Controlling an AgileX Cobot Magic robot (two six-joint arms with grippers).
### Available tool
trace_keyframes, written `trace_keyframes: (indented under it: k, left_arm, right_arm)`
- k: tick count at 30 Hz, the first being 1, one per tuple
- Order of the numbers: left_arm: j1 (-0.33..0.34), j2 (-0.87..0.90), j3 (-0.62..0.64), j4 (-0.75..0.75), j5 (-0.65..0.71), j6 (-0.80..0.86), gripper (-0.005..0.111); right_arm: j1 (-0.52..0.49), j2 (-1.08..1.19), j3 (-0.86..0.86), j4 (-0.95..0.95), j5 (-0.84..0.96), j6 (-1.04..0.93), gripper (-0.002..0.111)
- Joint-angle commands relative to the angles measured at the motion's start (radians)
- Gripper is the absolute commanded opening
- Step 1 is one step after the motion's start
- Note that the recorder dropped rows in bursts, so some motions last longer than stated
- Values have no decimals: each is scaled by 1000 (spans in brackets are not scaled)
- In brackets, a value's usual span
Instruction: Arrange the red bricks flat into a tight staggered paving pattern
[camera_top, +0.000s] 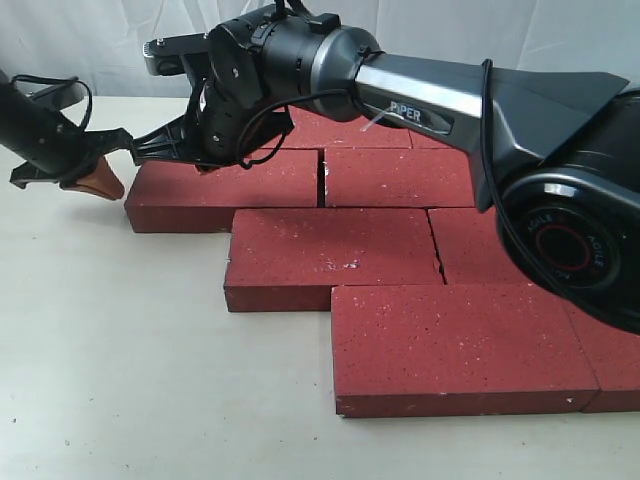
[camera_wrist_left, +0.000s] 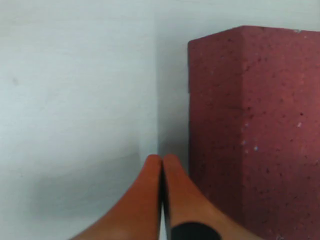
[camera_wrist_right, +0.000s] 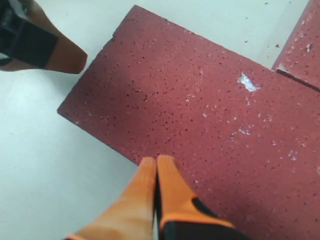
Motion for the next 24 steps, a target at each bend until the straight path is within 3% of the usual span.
trace_keyframes:
  k: [1, 12, 18, 24]
  left_arm:
    - [13, 1, 2, -6, 55, -11, 0]
    - [-71, 1, 2, -21, 94, -11, 0]
    - [-60, 1, 2, 8, 94, -11, 0]
    - [-5, 1, 2, 33, 90, -9, 0]
  right_arm:
    - [-5, -13, -4, -8, 3, 3, -1]
    - [-5, -13, -4, -8, 3, 3, -1]
    - [-5, -13, -4, -8, 7, 3, -1]
    - [-5, -13, -4, -8, 7, 3, -1]
